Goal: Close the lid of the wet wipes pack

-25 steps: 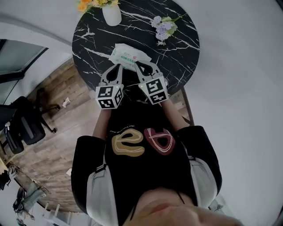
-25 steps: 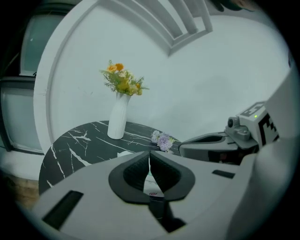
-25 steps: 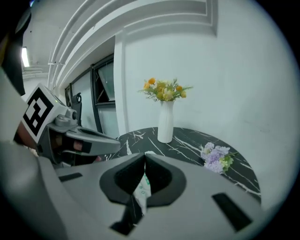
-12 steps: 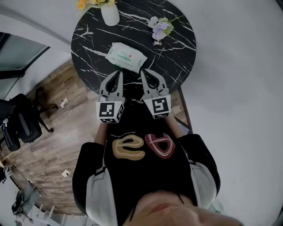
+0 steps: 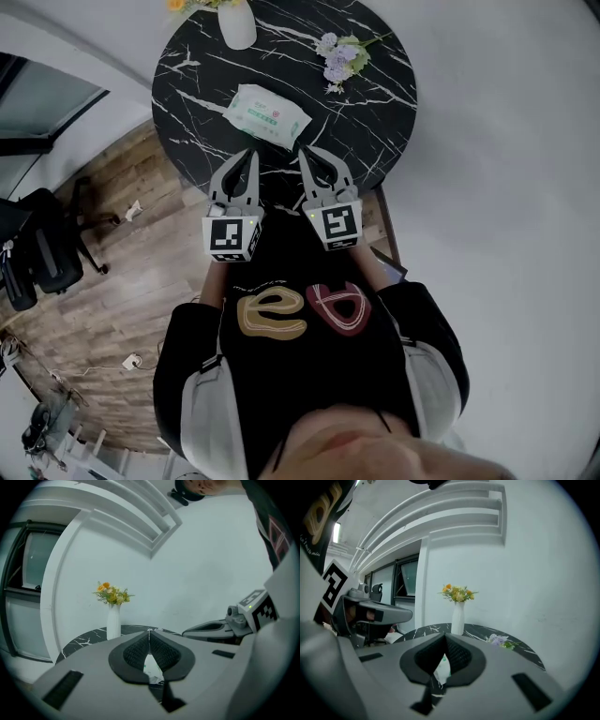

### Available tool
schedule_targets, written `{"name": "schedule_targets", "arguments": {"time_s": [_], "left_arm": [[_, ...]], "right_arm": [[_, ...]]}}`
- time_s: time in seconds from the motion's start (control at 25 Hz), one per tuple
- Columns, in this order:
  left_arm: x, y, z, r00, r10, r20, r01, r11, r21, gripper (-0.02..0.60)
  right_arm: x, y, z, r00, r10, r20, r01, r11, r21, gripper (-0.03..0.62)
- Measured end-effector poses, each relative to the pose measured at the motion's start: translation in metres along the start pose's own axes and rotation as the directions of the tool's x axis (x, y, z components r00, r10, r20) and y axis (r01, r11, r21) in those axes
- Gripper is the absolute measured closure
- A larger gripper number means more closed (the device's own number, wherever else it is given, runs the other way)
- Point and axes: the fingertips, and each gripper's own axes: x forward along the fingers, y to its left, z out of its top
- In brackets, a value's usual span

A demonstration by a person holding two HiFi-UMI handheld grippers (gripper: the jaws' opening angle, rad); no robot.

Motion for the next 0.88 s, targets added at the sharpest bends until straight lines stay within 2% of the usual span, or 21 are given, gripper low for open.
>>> {"name": "schedule_targets", "arguments": {"time_s": [0.12, 0.32, 0.88], "left_arm": [[0.000, -0.001, -0.001, 1.000, 0.005, 0.001, -0.005, 1.000, 0.011, 0.563], [0.000, 0.000, -0.005, 1.000, 0.011, -0.008, -0.011, 1.000, -0.017, 0.563], [0.010, -0.003, -0.012, 1.000, 0.003, -0.027, -0.002, 1.000, 0.022, 0.563]], "right_arm": [[0.001, 0.004, -0.002, 1.000, 0.021, -0.004, -0.021, 1.000, -0.016, 0.583], [0.000, 0.007, -0.003, 0.999, 0.036, -0.002, -0.036, 0.999, -0.035, 0.583], [0.005, 0.001, -0.007, 0.999, 0.046, 0.014, -0.045, 0.999, -0.023, 0.583]]}}
